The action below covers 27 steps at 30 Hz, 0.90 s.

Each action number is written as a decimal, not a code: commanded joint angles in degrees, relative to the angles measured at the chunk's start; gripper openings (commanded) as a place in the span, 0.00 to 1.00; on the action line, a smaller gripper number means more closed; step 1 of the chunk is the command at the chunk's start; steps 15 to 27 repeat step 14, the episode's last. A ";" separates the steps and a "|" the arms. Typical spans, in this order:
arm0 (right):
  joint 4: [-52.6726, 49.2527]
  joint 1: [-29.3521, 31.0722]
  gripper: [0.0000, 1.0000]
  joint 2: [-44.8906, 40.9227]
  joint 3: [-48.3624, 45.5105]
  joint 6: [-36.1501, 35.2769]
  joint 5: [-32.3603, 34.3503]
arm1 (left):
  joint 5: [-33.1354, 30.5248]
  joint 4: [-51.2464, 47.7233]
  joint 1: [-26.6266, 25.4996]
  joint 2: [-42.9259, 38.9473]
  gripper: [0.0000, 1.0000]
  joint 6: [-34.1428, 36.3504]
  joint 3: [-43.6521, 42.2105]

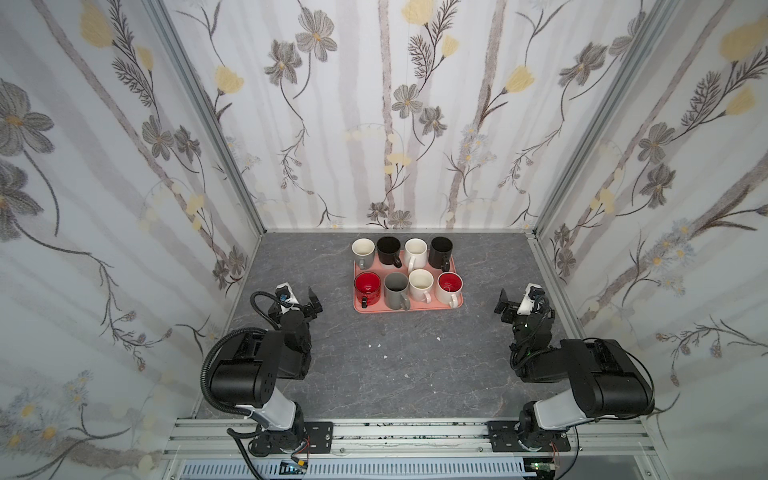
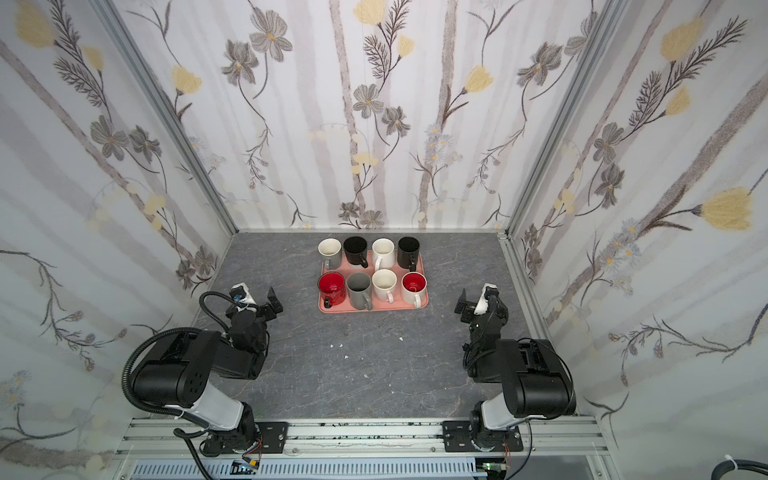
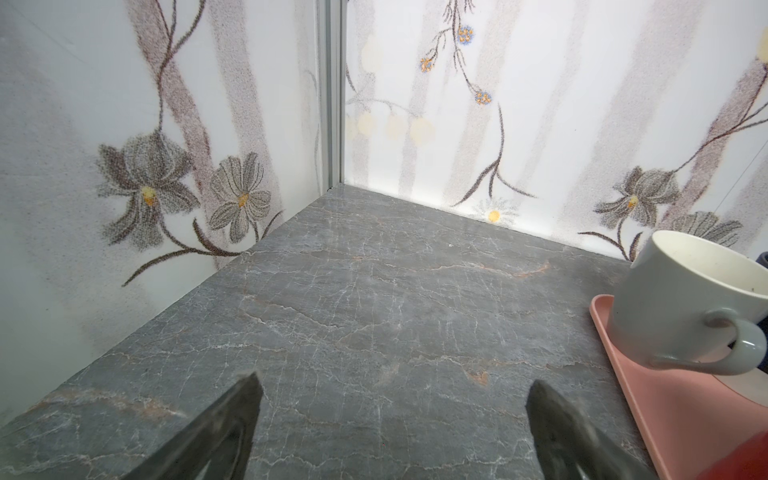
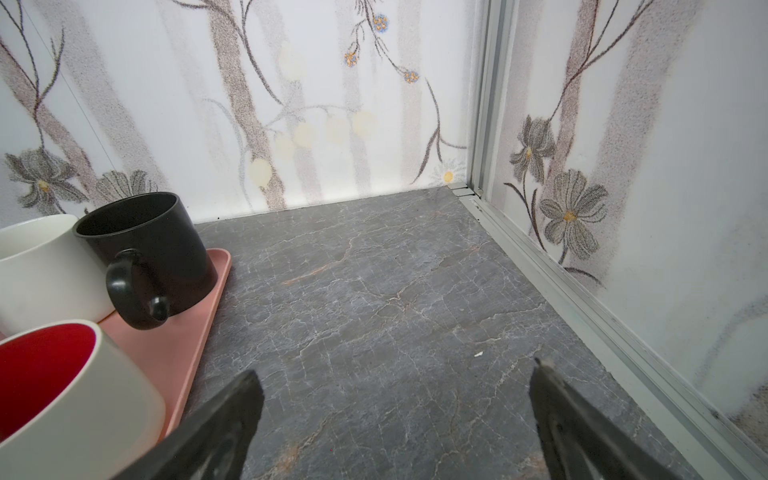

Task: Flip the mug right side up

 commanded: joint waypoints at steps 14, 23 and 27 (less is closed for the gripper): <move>2.15 0.08 0.99 0.11 -0.11 -0.95 0.34 | 0.82 2.37 -0.17 0.28 1.00 0.55 0.50; 2.15 0.08 0.99 0.11 -0.11 -0.95 0.34 | 0.82 2.37 -0.17 0.28 1.00 0.55 0.50; 2.15 0.08 0.99 0.11 -0.11 -0.95 0.34 | 0.82 2.37 -0.17 0.28 1.00 0.55 0.50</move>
